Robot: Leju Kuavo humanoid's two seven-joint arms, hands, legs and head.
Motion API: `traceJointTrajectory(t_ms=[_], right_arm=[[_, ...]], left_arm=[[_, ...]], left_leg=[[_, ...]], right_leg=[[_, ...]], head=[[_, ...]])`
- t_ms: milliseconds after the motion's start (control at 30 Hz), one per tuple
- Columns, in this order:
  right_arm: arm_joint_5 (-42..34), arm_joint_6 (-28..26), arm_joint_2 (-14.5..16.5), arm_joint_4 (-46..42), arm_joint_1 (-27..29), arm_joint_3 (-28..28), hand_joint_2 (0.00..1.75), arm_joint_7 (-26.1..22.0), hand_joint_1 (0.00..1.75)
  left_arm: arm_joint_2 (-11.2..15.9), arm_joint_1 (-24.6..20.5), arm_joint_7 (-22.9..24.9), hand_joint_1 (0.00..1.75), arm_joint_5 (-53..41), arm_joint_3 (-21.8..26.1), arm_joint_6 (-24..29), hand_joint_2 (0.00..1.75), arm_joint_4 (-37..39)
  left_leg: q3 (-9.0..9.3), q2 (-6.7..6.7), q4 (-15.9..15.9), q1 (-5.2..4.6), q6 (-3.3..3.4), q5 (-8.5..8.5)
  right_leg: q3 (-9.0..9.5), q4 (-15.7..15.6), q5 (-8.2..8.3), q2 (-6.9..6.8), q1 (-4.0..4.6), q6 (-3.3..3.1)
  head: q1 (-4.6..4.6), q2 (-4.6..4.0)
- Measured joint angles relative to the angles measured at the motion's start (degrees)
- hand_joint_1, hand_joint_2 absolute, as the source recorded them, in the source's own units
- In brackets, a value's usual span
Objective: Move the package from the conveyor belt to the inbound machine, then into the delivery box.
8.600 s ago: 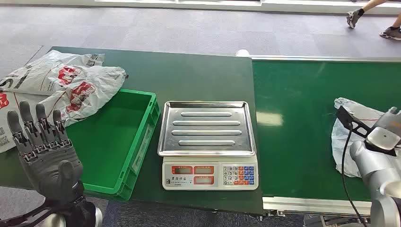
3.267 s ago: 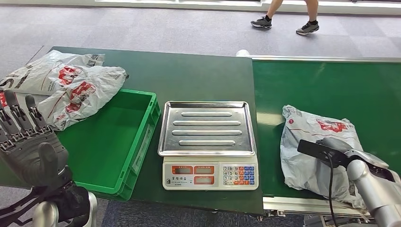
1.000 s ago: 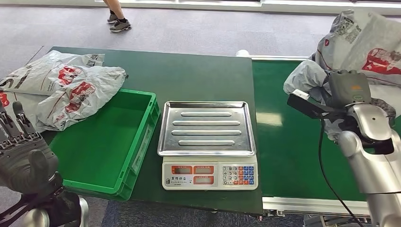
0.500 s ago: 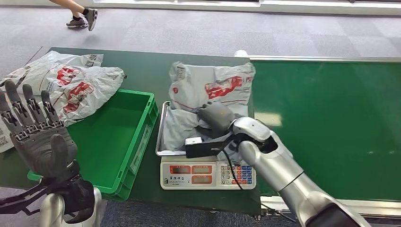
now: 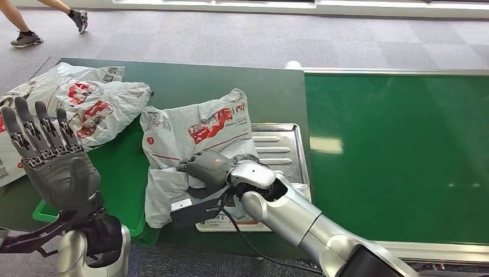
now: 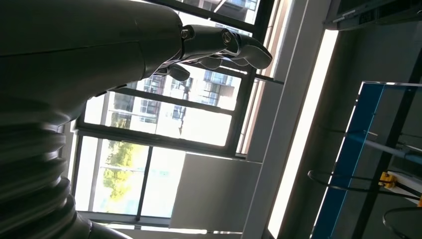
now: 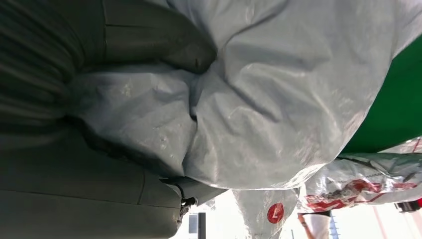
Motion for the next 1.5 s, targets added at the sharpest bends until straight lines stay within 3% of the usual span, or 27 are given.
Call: traceJointTrajectory(t_ms=[33,133,233,333,433,533,733,900,1133,1300,1367,1500], right_arm=[[-0.1,0.0,0.2,0.3,-0.1,0.2,1.31,0.0,0.0],[-0.2,-0.8,0.5,0.9,-0.6,0.6,0.0,0.8,0.0],[1.7,-5.7,0.0,0.3,-1.7,0.6,0.0,4.7,0.0],[11.1,-12.9,-2.3,-4.4,-3.4,-1.6,0.0,14.6,0.0],[23.9,-18.2,-4.9,-12.8,-4.4,-7.7,0.0,25.0,0.0],[33.0,-20.4,-6.9,-21.8,-4.7,-16.0,0.0,28.7,0.0],[36.5,-30.9,-8.6,-33.0,-1.4,-28.4,0.0,28.2,0.0],[32.2,-39.0,-8.9,-40.8,5.5,-35.7,0.0,24.7,0.0],[31.3,-39.5,-8.1,-47.1,11.3,-39.7,0.0,22.7,0.0],[31.9,-39.3,-7.3,-48.8,12.5,-41.0,0.0,22.7,0.0],[31.7,-38.6,-7.1,-49.0,12.6,-41.3,0.0,22.4,0.0],[31.2,-37.1,-6.5,-49.0,12.3,-41.5,0.0,21.2,0.0]], left_arm=[[0.0,0.0,0.0,0.0,0.0,0.0,0.0,1.75,0.0],[0.1,0.0,0.0,0.0,-0.3,0.0,0.7,1.75,0.0],[0.1,0.7,-0.1,0.0,-1.2,0.2,1.7,1.75,-0.8],[0.0,2.8,-0.1,0.0,-2.4,1.6,0.3,1.75,-3.0],[-0.4,5.1,-0.2,0.0,-3.3,3.8,-2.1,1.75,-5.1],[-0.6,6.1,-0.2,0.0,-4.3,5.3,-3.1,1.75,-6.2],[-0.6,6.2,-0.2,0.0,-9.8,6.0,0.1,1.75,-7.1],[1.2,3.0,-0.2,0.0,-28.4,4.7,11.2,1.75,-6.7],[3.5,-2.7,2.7,0.0,-40.7,2.3,16.8,1.75,-4.2],[5.2,-7.1,6.3,0.0,-48.2,0.0,18.3,1.75,-2.1],[6.0,-8.8,8.5,0.0,-53.7,-1.2,17.3,1.75,-0.7],[8.9,-15.5,15.5,0.0,-74.0,-6.4,11.0,1.75,6.7]], left_leg=[[0.0,0.0,0.0,0.0,0.0,0.0],[0.0,0.0,0.0,0.0,-0.01,0.01],[0.0,0.01,0.0,0.0,-0.01,0.01],[0.0,0.0,0.0,0.0,-0.01,0.02],[-0.04,-0.03,0.1,-0.04,0.0,0.01],[-0.06,-0.08,0.1,-0.07,0.02,0.0],[-0.02,-0.09,0.1,-0.1,0.02,-0.02],[0.01,-0.11,0.0,-0.1,0.01,-0.02],[0.05,0.01,0.0,-0.1,-0.02,0.0],[0.06,0.03,0.0,-0.1,-0.02,0.01],[0.07,0.03,0.0,-0.1,-0.01,0.02],[0.03,-0.15,0.0,-0.1,0.02,0.09]], right_leg=[[0.0,0.0,0.0,0.0,0.0,0.0],[0.0,0.0,0.01,-0.01,0.0,0.0],[0.0,0.0,0.02,0.0,0.0,0.0],[-0.01,0.0,0.03,0.0,-0.03,0.01],[-0.03,0.0,0.02,-0.03,-0.07,0.02],[-0.03,0.0,0.02,-0.07,-0.08,0.02],[-0.03,0.0,0.02,-0.05,-0.04,0.02],[0.01,0.0,0.01,-0.09,0.01,0.01],[0.0,0.0,0.03,0.01,0.01,-0.01],[-0.01,0.0,0.04,0.02,-0.02,-0.01],[-0.01,0.0,0.05,0.02,-0.03,0.0],[0.06,0.0,0.08,-0.21,-0.03,0.0]], head=[[0.0,0.0],[0.0,0.0],[0.0,0.0],[-0.01,0.0],[0.0,0.0],[0.0,0.0],[0.0,0.0],[0.0,0.0],[0.0,0.0],[0.0,0.0],[0.0,0.0],[-0.02,0.0]])
